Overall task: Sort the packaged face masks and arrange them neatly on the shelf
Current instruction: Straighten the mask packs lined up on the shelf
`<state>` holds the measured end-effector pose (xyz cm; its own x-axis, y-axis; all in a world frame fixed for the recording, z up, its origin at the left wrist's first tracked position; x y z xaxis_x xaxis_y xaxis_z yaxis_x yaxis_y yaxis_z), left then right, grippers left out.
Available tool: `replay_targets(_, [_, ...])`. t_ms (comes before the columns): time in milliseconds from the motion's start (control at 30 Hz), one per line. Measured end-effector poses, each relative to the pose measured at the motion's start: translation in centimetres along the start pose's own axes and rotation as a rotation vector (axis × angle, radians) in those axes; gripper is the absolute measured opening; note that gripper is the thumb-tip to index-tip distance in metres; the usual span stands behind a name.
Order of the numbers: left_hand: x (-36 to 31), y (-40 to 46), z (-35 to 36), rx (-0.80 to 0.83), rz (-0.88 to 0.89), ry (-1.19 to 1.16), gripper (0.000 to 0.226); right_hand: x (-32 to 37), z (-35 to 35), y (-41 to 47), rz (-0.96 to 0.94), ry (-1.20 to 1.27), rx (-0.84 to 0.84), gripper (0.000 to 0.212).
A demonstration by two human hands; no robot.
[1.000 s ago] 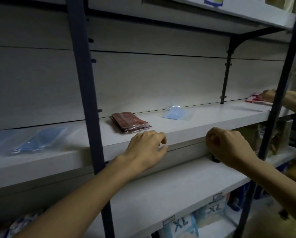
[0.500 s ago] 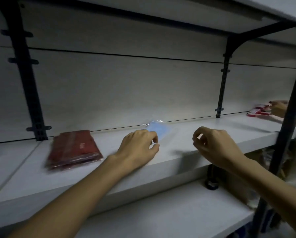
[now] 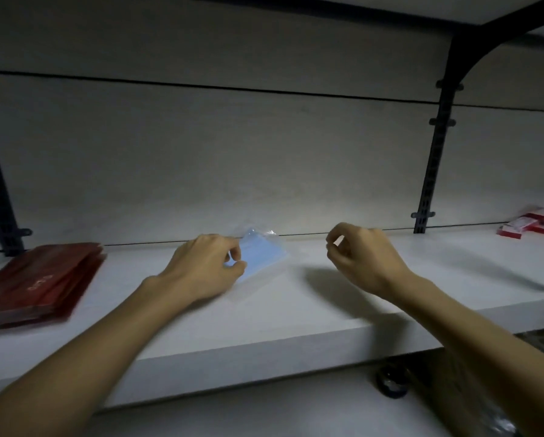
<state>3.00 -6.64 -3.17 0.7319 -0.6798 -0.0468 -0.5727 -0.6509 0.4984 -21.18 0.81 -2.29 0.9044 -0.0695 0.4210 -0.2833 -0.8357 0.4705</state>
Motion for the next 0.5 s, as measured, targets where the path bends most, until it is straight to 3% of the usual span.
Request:
replay_targets(300, [0.7,-0.1,1.7,-0.004,-0.173,0.118,0.026,0.2,3.4,6.6,-0.105,0.08,0.139,0.018])
replay_targets(500, [2.5,-1.0,1.6,-0.044,-0.277,0.12,0.028,1.8,6.6,9.2,-0.138,-0.042,0.165,0.027])
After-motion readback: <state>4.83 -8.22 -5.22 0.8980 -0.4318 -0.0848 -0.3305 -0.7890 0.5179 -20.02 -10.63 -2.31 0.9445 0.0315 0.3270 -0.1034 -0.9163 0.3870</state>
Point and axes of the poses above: each hand's wrist, its own y-axis towards the middle knuckle, its own z-axis out of the palm, x = y × z, the point moved 3 cm from there along y, towards the middle knuckle, and after that the axes turned 11 degrees about z, right-handed, at the moved point
